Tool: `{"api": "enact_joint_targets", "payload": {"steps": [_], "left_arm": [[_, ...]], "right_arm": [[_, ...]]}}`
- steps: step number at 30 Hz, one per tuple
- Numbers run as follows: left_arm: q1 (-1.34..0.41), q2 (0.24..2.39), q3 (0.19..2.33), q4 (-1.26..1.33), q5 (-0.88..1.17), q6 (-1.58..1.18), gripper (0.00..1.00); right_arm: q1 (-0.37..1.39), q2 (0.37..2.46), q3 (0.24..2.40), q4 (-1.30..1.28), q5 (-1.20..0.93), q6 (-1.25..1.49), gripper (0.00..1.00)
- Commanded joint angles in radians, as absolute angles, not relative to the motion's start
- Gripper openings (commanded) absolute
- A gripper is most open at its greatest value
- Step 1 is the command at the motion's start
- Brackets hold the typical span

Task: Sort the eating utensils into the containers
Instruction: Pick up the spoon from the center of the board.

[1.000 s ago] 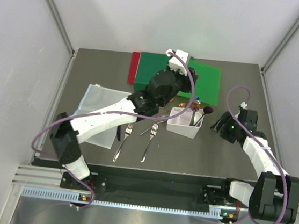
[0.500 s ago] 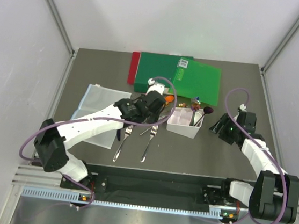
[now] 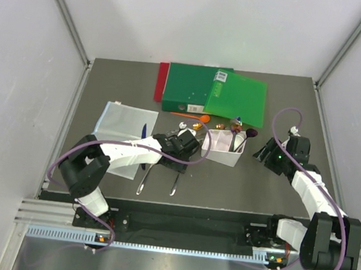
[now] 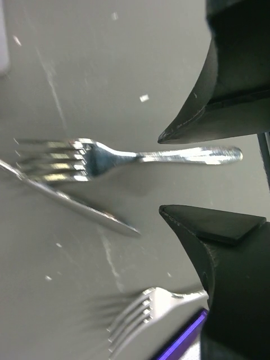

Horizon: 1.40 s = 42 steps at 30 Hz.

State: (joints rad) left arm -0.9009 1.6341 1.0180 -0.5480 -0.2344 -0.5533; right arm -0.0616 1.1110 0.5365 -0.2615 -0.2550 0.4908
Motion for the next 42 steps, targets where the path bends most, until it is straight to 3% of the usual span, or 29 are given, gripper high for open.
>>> {"api": "enact_joint_targets", "payload": {"steps": [1,18,21,22,24,42], "left_arm": [[-0.897,1.631,1.020,-0.453,-0.184,-0.558,0.52],[-0.897,1.716,1.040,-0.408,-0.169,-0.502,0.47],[-0.896,1.749,1.051,-0.403,-0.152,-0.497,0.38],[-0.896,1.755,1.054,-0.403,-0.144,-0.494,0.21],[-0.896,1.758,1.060,-0.414,-0.120,-0.488,0.01],[-0.867,1.519,1.009,-0.563,-0.052,-0.433,0.00]], "right_arm": [[-0.072,1.103,0.535,-0.235,-0.255,0.488,0.64],[-0.072,1.120,0.545,-0.238,-0.253,0.477,0.65],[-0.072,1.127,0.554,-0.239,-0.258,0.480,0.65],[-0.072,1.127,0.554,-0.239,-0.256,0.479,0.65],[-0.072,1.124,0.557,-0.244,-0.258,0.477,0.65],[-0.072,1.141,0.552,-0.218,-0.282,0.497,0.64]]}}
